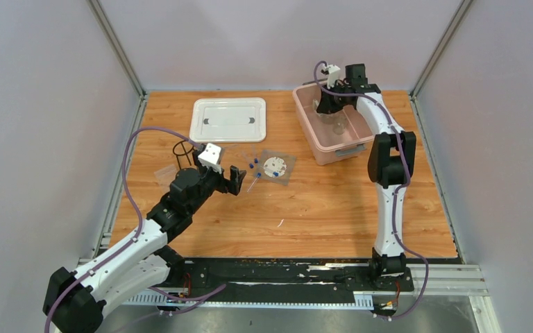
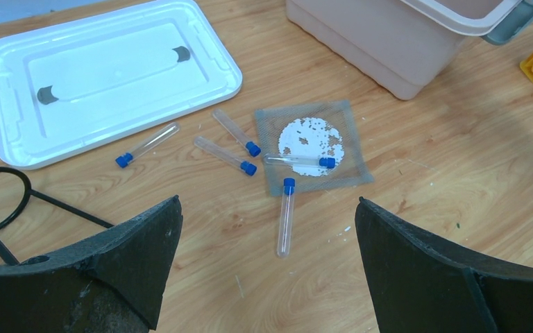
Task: Organize the chemistry lab equipment
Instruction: Place the chemistry item in the storage box, then pick up the chemistry item at the center of the board.
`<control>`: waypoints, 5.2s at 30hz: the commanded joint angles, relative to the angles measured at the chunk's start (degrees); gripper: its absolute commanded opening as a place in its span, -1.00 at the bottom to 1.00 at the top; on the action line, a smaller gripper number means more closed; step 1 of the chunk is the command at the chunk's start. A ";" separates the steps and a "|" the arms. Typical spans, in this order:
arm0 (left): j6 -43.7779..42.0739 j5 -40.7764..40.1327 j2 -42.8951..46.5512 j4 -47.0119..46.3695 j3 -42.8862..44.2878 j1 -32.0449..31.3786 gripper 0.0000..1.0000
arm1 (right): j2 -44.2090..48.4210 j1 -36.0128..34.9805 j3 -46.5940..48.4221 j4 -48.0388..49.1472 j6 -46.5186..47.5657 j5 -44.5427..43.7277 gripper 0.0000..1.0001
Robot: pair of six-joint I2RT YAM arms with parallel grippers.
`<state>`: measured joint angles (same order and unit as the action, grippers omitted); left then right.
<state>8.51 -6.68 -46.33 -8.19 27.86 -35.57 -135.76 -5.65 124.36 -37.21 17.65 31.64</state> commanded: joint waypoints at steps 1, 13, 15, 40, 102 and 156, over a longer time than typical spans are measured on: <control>-0.69 -0.88 -0.08 -0.87 0.78 0.26 1.00 | -0.20 -0.24 3.80 2.84 -0.41 -4.80 -0.77; -0.27 -0.89 0.23 -0.39 0.88 0.41 1.00 | 2.74 -0.15 3.58 3.25 2.30 -8.58 -0.39; -0.09 -0.88 0.26 -0.29 1.04 0.40 1.00 | 3.85 -0.15 2.89 3.12 2.66 -8.48 -0.37; 6.65 -3.93 -0.18 2.65 2.47 5.54 1.00 | 36.28 2.58 -23.94 -0.45 -1.65 25.75 -0.22; 27.96 -14.68 -41.78 34.42 36.75 27.83 0.99 | 49.30 2.31 -48.69 9.88 -3.77 42.36 -0.13; 25.13 -4.79 -35.88 26.56 33.20 30.38 -1.00 | 48.84 1.87 -48.67 9.20 -3.28 42.57 -0.10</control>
<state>35.09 -13.52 -89.03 23.14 61.78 -5.58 -87.66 -3.36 75.77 -29.28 13.56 72.10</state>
